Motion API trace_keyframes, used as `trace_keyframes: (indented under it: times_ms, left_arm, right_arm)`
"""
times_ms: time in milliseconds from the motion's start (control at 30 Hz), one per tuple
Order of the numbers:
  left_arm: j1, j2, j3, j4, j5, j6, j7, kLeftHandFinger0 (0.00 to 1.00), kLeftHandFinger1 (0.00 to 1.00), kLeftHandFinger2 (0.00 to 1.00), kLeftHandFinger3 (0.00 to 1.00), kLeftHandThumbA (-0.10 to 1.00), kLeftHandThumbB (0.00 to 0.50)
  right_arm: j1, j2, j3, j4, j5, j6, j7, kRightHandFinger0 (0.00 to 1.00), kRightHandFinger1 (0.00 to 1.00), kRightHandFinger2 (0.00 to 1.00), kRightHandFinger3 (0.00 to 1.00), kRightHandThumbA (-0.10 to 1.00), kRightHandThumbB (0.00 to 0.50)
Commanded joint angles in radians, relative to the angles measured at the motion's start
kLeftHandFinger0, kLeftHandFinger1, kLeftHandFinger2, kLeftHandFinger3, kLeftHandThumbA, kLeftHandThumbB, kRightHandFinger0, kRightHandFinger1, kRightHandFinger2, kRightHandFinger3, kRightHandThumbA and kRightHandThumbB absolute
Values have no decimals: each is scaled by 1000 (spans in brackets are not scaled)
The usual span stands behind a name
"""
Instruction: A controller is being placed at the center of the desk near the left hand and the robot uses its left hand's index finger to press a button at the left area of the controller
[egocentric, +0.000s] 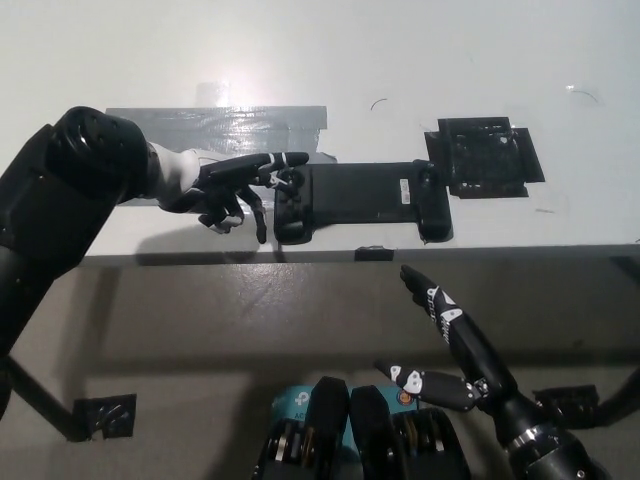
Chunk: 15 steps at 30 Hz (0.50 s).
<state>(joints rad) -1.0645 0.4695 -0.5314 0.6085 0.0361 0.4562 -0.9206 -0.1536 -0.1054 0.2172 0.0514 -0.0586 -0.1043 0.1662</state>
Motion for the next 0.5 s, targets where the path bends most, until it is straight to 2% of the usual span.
trace_keyframes:
  times_ms: [0, 367, 467]
  left_arm:
    - [-40, 5, 34, 1, 20, 14, -23, 0, 13, 380, 1000, 1000, 470]
    - [-49, 11, 46, 12, 49, 14, -38, 0, 14, 368, 1000, 1000, 468]
    - [-45, 14, 52, 5, 56, 14, -44, 0, 12, 365, 1000, 1000, 451]
  right_arm:
    - [-28, -2, -9, -22, 2, -28, 12, 1000, 1000, 1000, 1000, 795, 243]
    - [-32, -3, -11, -17, 4, -32, 16, 1000, 1000, 1000, 1000, 797, 238]
    - [-29, -1, -14, -20, 5, -32, 13, 1000, 1000, 1000, 1000, 795, 240]
